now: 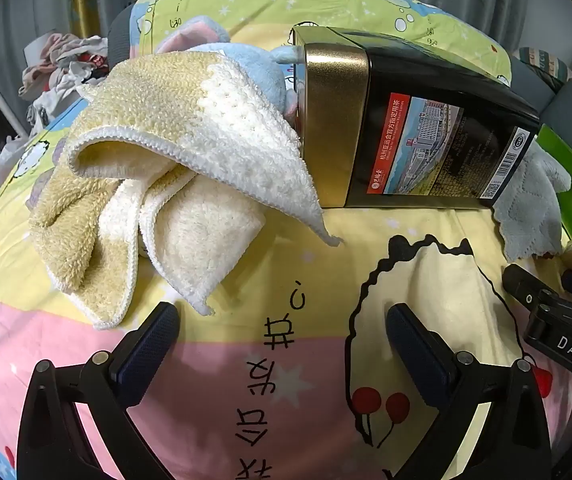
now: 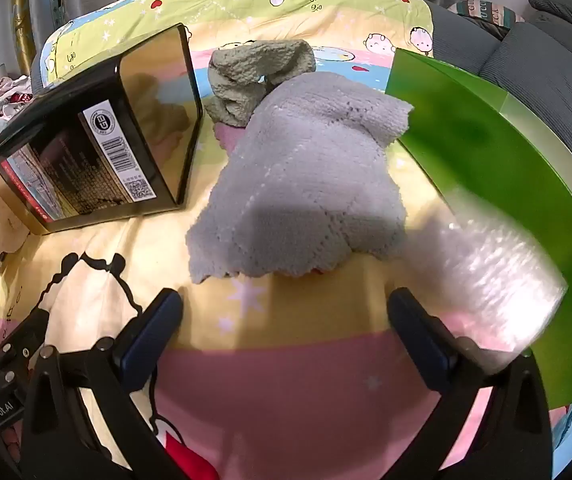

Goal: Organize soft objects

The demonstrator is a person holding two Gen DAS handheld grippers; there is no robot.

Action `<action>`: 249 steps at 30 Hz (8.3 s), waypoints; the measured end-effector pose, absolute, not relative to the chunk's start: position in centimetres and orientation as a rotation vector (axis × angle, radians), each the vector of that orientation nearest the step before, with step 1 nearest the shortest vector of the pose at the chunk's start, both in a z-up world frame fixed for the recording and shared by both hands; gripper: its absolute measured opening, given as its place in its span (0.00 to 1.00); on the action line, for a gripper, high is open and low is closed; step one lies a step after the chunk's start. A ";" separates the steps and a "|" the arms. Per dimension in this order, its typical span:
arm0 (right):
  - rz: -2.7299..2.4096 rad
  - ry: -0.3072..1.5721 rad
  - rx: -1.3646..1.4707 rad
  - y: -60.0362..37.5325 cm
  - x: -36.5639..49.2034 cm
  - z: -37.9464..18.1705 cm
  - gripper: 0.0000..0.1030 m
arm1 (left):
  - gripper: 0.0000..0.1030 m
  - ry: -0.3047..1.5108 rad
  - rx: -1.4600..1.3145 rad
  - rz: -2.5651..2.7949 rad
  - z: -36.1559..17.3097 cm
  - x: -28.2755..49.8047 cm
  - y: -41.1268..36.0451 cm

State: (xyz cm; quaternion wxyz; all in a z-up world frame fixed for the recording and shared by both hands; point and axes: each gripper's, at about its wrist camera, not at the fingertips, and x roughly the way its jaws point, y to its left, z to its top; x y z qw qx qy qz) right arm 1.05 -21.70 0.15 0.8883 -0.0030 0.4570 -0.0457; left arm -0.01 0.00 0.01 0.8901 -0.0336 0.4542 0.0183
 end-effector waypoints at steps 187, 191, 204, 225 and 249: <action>0.438 1.058 0.177 -10.6 -1.6 4.5 0.75 | 0.86 0.946 -0.456 -0.158 4.9 -3.7 11.1; 0.382 0.989 0.167 -13.1 -2.3 7.6 0.90 | 0.86 0.952 -0.434 -0.221 4.7 -3.7 9.4; 0.413 1.107 0.165 -13.4 4.3 3.5 0.88 | 0.86 1.009 -0.380 -0.314 2.5 -1.5 4.7; 0.519 0.921 0.245 -14.9 -0.1 7.7 0.28 | 0.48 0.828 -0.307 -0.429 7.0 -2.2 0.6; 0.179 0.679 0.407 -31.0 -3.9 14.6 0.31 | 0.48 0.710 -0.090 -0.667 13.6 -2.0 -16.2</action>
